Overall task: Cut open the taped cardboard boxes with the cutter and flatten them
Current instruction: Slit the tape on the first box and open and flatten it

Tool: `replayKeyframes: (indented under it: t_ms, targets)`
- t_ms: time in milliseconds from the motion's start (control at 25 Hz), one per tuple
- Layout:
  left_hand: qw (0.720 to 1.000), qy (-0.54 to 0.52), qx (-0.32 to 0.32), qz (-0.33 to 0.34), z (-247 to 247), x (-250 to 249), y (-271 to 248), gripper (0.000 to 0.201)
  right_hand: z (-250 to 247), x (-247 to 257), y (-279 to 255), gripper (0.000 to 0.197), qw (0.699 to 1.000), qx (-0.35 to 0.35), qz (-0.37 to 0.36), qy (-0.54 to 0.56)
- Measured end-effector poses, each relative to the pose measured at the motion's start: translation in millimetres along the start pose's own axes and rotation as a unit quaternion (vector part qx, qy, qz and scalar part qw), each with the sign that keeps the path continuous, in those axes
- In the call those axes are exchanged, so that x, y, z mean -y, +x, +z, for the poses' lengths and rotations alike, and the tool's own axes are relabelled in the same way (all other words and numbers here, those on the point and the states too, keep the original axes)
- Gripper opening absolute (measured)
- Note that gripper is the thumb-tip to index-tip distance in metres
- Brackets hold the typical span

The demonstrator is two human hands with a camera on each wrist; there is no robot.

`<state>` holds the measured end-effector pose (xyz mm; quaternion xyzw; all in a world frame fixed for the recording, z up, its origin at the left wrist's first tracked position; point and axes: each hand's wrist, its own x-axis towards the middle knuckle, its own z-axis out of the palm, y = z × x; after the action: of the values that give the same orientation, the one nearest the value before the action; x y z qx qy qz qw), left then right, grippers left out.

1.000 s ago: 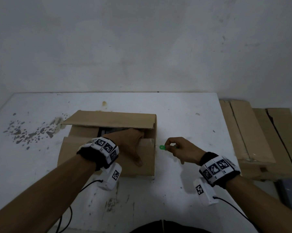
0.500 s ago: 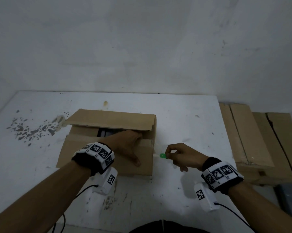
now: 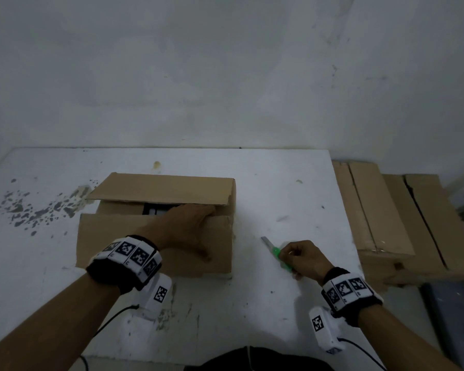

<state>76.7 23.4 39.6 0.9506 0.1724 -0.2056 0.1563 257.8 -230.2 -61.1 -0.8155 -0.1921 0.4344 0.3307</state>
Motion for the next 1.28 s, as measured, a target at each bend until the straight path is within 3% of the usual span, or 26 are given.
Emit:
replayKeyframes:
  t_ms: [280,440,640,960,1160,1280]
  targets:
    - [1.000,-0.005,0.004,0.002,6,7,7,0.105,12,-14,-2,0.016,0.996,-0.034,0.015,-0.086]
    - [1.000,-0.004,0.002,0.007,9,8,-1,0.105,17,-12,-7,0.027,0.988,-0.063,0.034,-0.138]
    - [0.999,-0.036,-0.020,0.024,13,25,-18,0.110,17,4,-12,0.036,0.953,-0.088,0.041,-0.287]
    - [0.999,-0.044,-0.016,-0.009,-3,84,-54,0.106,69,124,-16,0.039,0.977,-0.116,-0.154,-0.088]
    - [0.998,-0.024,-0.043,-0.048,2,121,-79,0.111,99,192,-17,0.028,0.942,-0.135,-0.244,-0.188]
    - [0.997,-0.001,-0.051,-0.062,13,138,-85,0.117,121,215,-10,0.024,0.888,-0.091,-0.302,-0.334]
